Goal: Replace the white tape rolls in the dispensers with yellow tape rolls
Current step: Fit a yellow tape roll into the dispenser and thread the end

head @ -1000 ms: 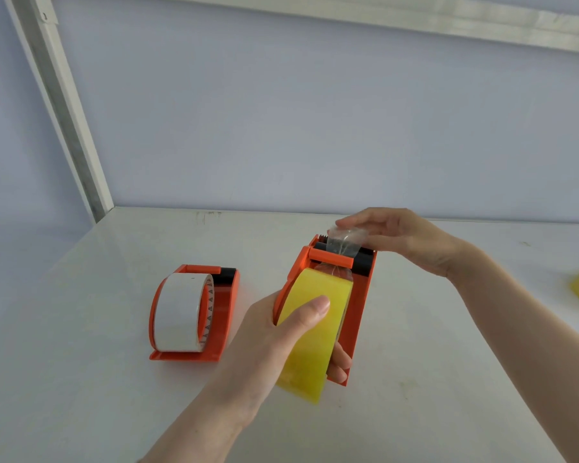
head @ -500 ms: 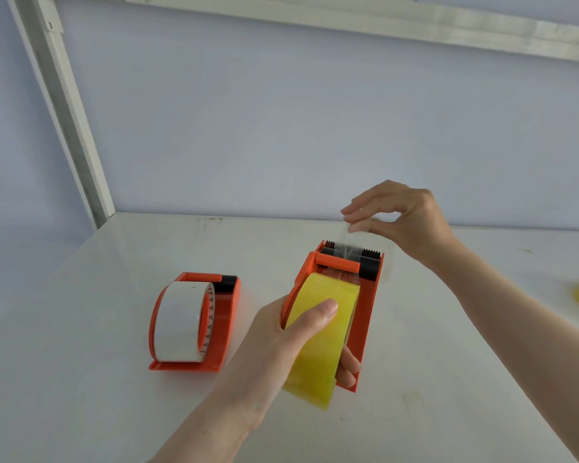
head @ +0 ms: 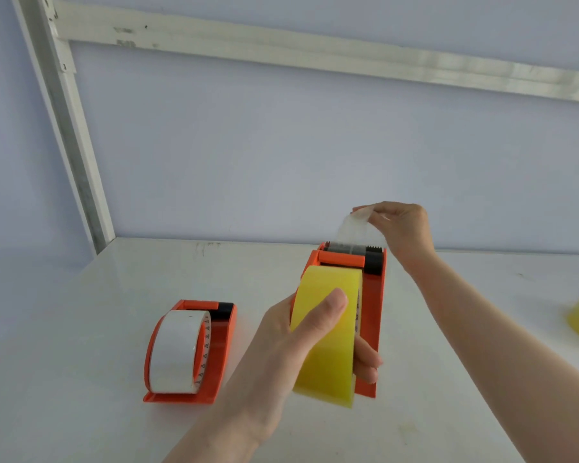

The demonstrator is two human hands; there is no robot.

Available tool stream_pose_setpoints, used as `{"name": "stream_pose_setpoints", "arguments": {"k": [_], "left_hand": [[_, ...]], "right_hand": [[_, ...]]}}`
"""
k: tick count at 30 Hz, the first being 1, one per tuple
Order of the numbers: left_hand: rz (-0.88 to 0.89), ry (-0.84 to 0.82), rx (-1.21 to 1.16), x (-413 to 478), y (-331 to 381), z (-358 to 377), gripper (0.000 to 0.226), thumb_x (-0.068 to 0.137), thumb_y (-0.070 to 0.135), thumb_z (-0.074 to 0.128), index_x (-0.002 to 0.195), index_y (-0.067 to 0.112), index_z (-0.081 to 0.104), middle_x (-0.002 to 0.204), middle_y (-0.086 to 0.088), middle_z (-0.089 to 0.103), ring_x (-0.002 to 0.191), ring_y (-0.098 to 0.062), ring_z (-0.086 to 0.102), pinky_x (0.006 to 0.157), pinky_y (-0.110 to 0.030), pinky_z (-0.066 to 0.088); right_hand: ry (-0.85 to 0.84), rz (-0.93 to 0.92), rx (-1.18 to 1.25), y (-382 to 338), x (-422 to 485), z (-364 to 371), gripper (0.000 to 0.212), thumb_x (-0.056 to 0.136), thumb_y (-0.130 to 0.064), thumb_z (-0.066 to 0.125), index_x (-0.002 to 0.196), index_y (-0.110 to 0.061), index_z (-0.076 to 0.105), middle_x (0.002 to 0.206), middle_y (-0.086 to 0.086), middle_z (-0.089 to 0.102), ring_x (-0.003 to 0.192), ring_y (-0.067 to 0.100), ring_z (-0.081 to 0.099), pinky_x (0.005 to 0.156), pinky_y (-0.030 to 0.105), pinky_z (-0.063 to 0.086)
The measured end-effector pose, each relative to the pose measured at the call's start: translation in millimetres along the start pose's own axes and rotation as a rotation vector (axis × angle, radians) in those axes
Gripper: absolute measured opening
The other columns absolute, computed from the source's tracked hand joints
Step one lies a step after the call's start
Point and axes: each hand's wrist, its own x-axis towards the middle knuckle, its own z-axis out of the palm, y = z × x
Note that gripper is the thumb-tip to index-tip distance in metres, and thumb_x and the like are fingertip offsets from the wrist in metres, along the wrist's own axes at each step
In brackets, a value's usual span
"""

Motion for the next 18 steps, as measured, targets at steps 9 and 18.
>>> {"name": "stream_pose_setpoints", "arguments": {"k": [9,18], "left_hand": [[0.071,0.033,-0.035,-3,16,6,0.038,0.060,0.055,0.063,0.074,0.021,0.072,0.056,-0.009,0.071,0.046,-0.017,0.065,0.048,-0.023,0.051],[0.066,0.308,-0.112,37,23,5,0.032,0.066,0.044,0.060,0.062,0.013,0.064,0.046,-0.002,0.067,0.038,-0.011,0.061,0.044,-0.018,0.051]], "right_hand": [[0.086,0.119,0.053,-5,4,-5,0.030,0.079,-0.006,0.062,0.058,-0.026,0.067,0.078,-0.006,0.069,0.059,-0.013,0.056,0.069,0.006,0.044],[-0.162,0.526,0.409,-20,-138,41,0.032,0.085,0.008,0.048,0.071,-0.017,0.062,0.060,-0.001,0.066,0.051,0.010,0.063,0.049,0.018,0.053]]}}
